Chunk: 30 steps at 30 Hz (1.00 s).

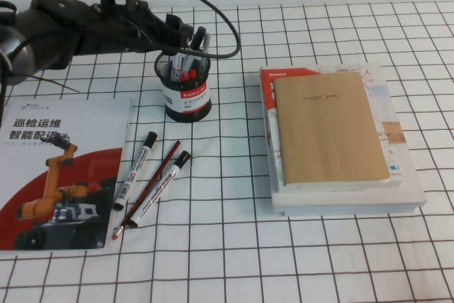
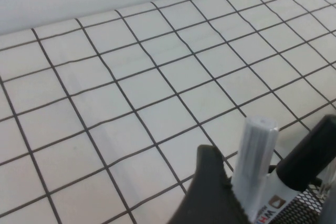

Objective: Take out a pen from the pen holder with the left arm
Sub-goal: 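Take a marker out of the pen holder and lay it on the table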

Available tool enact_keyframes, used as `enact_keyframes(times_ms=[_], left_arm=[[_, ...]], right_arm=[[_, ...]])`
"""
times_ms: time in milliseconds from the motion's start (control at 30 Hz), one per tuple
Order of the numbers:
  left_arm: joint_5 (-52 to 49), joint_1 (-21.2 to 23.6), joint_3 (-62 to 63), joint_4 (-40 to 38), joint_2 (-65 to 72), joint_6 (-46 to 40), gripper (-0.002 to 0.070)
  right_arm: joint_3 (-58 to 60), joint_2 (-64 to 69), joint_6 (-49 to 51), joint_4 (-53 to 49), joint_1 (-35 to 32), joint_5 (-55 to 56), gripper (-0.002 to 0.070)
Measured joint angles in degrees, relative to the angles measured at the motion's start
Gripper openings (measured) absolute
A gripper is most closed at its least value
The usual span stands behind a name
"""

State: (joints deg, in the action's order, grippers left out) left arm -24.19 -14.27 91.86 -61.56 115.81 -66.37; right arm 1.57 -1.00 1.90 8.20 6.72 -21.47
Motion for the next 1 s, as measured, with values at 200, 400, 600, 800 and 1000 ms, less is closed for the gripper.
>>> enact_keyframes(times_ms=[200,400,600,800,1000], left_arm=[[2.3,0.0,0.0,-0.5,0.0,0.0,0.0449],[3.7,-0.4,0.0,-1.2,0.0,-0.1,0.0449],[5.6,-1.1,0.0,-1.8,0.1,-1.1,0.0449],[5.9,-1.1,1.4,-3.7,2.1,-2.1,0.0449],[5.5,-1.1,2.8,-3.8,5.0,-2.2,0.0449]], right_arm=[[0.0,0.0,0.0,0.0,0.0,0.0,-0.0015],[0.0,0.0,0.0,0.0,0.0,0.0,-0.0015],[0.0,0.0,0.0,0.0,0.0,0.0,-0.0015],[0.0,0.0,0.0,0.0,0.0,0.0,-0.0015],[0.0,0.0,0.0,0.0,0.0,0.0,-0.0015]])
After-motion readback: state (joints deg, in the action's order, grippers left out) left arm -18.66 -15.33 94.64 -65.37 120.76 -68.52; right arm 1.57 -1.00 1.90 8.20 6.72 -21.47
